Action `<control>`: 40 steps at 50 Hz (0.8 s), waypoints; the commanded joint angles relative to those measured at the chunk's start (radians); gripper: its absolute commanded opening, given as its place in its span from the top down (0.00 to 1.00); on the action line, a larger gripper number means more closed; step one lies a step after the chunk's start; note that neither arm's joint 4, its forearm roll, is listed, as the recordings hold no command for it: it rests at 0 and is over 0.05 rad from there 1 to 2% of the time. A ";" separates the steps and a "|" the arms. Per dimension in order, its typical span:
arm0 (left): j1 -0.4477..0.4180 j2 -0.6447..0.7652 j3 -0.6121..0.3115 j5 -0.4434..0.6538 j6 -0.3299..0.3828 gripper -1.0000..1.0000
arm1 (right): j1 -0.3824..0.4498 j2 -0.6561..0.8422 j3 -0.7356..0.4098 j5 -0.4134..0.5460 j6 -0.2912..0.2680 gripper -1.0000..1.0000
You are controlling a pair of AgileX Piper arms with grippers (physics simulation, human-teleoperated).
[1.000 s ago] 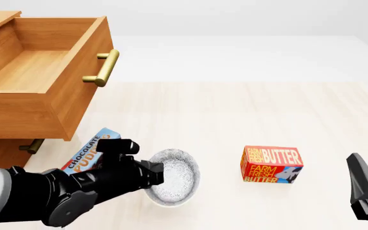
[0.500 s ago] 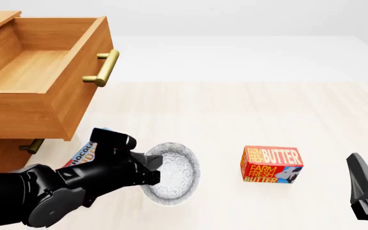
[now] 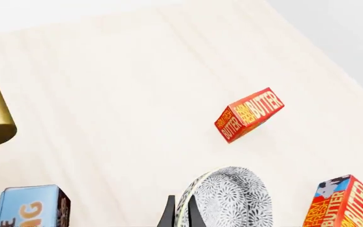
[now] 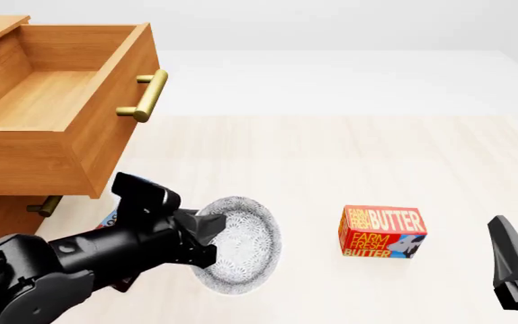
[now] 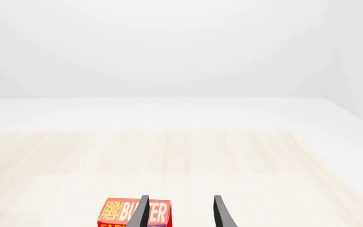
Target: Put the bowl in the top drawer of the cabinet.
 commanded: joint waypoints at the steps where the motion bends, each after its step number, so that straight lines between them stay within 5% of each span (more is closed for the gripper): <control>1: -0.004 -0.083 0.007 0.035 0.035 1.00 | 0.000 0.000 0.000 0.000 0.000 0.00; 40: 0.036 -0.421 -0.035 0.264 0.141 1.00 | 0.000 0.000 0.000 0.000 0.000 0.00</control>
